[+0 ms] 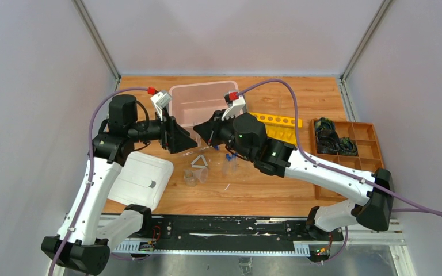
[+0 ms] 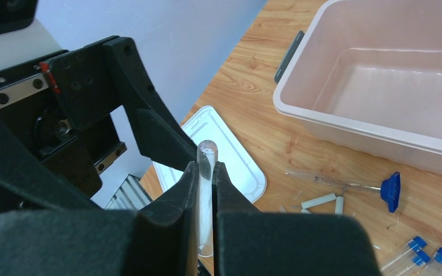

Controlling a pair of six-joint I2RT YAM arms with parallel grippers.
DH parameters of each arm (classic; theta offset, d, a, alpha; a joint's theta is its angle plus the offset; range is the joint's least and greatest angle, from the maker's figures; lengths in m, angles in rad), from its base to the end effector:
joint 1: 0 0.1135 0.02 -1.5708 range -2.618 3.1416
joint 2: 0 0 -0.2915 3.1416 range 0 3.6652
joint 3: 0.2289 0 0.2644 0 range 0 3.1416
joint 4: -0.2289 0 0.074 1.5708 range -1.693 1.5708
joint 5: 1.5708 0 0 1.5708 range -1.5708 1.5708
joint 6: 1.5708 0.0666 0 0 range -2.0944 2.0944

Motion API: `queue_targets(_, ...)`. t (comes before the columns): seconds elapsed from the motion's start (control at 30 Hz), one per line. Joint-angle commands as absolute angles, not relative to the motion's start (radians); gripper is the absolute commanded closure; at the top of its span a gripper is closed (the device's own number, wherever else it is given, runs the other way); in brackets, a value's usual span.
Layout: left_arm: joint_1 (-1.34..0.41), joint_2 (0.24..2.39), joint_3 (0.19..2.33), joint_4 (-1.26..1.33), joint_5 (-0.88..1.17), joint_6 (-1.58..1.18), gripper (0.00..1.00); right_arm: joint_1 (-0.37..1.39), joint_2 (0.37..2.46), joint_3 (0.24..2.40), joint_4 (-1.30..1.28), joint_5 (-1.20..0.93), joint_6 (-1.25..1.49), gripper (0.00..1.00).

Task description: Organize the chemistry lab equipment

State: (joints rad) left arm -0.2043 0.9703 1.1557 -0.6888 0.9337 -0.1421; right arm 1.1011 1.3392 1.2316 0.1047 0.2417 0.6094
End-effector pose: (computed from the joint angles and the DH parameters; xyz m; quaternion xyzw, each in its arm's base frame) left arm 0.1819 -0.0924 0.4056 0.2528 0.7613 -0.4600 0.3807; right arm 0.1745 0.3086 0.4288 -0.0885 0.7025 0.4730 0.5243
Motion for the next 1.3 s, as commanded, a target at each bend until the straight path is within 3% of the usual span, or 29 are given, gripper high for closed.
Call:
queue_targets(0.0,-0.207,0.956,1.114,-0.571,1.008,-0.258,0.24,1.129,1.342,1.270,0.168,0.240,0.588,1.00)
queue_targets(0.5,-0.207,0.943,1.040,-0.443,1.021,-0.394,0.46,1.131,1.381,1.276,0.235,0.236,0.654,1.00)
queue_targets(0.83,-0.206,0.910,0.992,-0.410,1.019,-0.423,0.79,1.134,1.359,1.251,0.242,0.283,0.673,0.99)
queue_targets(0.93,-0.206,0.909,1.000,-0.434,1.011,-0.400,0.85,1.134,1.365,1.279,0.183,0.304,0.676,0.78)
queue_targets(1.07,-0.206,0.921,1.033,-0.524,1.005,-0.300,0.90,1.103,1.416,1.429,-0.172,0.336,0.726,0.47)
queue_targets(1.17,-0.206,0.941,1.085,-0.659,1.003,-0.149,0.91,1.053,1.465,1.565,-0.360,0.196,0.726,0.39)
queue_targets(1.27,-0.206,0.948,1.117,-0.762,0.976,-0.007,0.95,1.032,1.473,1.604,-0.402,0.052,0.690,0.37)
